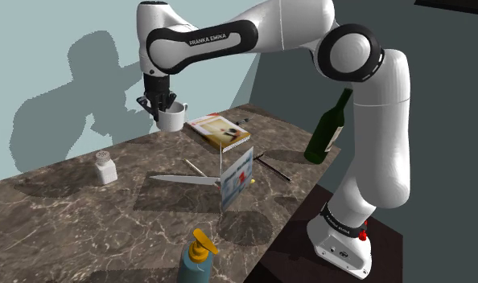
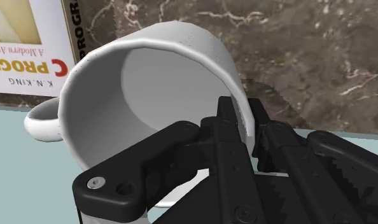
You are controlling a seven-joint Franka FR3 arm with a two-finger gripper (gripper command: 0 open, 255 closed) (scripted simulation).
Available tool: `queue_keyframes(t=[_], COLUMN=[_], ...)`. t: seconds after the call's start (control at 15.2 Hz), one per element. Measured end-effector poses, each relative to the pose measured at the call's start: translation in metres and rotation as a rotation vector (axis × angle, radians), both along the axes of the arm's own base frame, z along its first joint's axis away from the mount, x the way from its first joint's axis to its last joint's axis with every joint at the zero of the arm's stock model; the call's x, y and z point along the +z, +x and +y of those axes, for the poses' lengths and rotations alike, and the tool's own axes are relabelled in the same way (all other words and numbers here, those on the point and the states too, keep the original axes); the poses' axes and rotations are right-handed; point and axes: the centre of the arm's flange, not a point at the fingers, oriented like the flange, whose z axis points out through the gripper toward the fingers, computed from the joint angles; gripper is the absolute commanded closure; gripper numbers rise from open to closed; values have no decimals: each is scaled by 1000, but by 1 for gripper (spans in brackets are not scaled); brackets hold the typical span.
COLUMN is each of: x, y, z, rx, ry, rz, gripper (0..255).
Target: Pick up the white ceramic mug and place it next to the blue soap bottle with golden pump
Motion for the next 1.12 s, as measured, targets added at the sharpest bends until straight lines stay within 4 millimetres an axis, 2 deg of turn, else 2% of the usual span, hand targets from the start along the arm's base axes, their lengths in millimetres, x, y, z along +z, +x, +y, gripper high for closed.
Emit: queue_keyframes(t=[1.12], x=[90], y=[0], z=[-1], rx=[0], ry=[0], rz=[0], gripper=[255])
